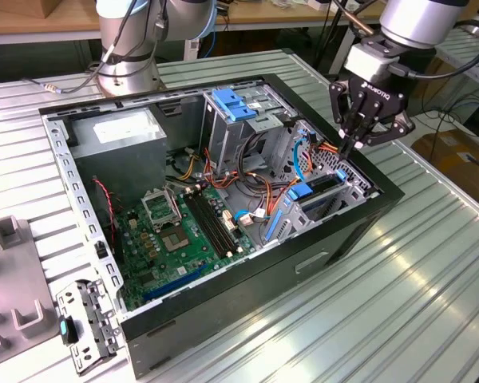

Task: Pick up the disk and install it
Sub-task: 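Insert the first disk wire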

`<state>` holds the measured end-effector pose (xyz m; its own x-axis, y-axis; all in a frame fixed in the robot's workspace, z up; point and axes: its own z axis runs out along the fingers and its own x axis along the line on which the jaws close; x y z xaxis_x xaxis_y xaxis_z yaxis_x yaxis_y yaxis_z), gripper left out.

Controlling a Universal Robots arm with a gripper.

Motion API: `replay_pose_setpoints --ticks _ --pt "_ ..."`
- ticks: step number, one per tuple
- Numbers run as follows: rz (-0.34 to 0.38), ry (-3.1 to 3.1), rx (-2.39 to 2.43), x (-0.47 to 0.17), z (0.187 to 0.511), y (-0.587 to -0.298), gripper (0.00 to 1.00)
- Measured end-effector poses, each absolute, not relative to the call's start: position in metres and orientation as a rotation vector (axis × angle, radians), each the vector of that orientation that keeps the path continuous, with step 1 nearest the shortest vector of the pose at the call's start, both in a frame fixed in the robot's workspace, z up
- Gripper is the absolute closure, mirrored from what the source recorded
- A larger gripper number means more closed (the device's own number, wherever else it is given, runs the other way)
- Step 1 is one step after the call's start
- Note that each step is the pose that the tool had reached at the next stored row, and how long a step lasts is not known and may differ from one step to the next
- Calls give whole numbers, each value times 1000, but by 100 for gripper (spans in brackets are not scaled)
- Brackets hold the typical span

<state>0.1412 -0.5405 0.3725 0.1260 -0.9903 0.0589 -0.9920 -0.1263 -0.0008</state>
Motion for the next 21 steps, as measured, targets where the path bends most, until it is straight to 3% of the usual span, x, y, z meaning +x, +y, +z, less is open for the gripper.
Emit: replay_pose_setpoints --ticks 11,21 --pt "62 -2316 2056 132 369 -541 84" --pt "63 -2274 2119 117 363 -542 84"
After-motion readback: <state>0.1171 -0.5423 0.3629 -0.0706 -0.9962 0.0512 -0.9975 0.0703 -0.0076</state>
